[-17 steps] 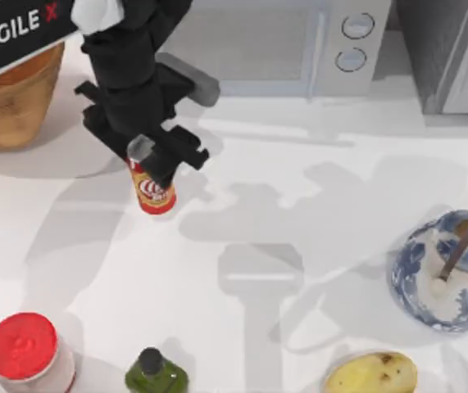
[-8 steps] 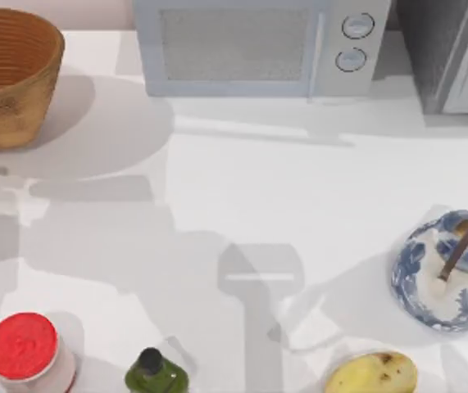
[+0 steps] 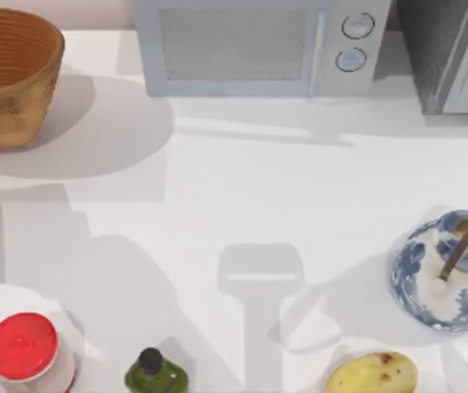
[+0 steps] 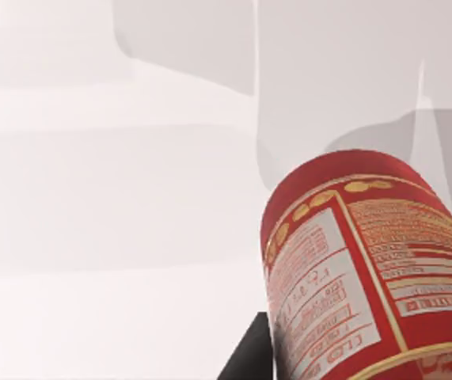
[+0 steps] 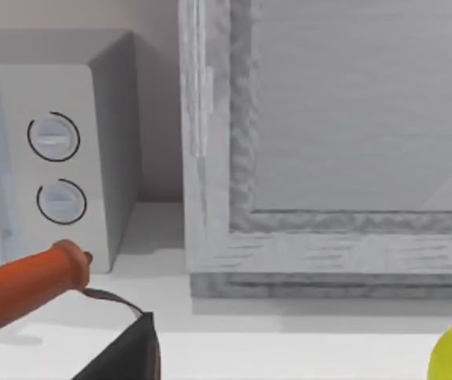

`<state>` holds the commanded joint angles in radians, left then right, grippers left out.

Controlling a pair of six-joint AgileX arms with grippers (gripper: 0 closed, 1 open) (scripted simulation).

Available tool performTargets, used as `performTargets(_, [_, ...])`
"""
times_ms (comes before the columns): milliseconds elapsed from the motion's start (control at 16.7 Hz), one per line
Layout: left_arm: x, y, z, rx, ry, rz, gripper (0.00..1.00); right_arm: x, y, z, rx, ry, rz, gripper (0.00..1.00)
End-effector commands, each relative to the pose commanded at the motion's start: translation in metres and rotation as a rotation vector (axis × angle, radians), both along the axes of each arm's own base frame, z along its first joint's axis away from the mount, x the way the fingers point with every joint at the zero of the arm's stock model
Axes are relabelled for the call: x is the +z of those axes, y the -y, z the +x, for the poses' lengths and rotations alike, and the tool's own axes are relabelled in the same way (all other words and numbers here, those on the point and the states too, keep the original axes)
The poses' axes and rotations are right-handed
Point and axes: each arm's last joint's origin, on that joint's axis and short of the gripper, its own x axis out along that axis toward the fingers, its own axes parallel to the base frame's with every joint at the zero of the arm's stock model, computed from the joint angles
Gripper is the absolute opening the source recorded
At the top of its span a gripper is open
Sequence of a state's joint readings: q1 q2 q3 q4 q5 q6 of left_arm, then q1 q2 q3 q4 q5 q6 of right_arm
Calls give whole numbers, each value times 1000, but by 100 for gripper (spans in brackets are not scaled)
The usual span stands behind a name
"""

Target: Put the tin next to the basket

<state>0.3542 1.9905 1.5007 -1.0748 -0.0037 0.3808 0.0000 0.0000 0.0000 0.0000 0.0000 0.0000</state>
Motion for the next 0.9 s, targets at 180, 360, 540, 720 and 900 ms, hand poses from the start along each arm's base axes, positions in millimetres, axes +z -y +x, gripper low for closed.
performTargets(180, [-2, 1, 0, -4, 1, 1, 0, 0, 0, 0, 0, 0, 0, 100])
performTargets(360, [-8, 0, 0, 0, 0, 0, 0, 0, 0, 0, 0, 0, 0, 100])
performTargets(540, [-8, 0, 0, 0, 0, 0, 0, 0, 0, 0, 0, 0, 0, 100])
performTargets(720, [-8, 0, 0, 0, 0, 0, 23, 0, 0, 0, 0, 0, 0, 100])
performTargets(900, [-8, 0, 0, 0, 0, 0, 45, 0, 0, 0, 0, 0, 0, 100])
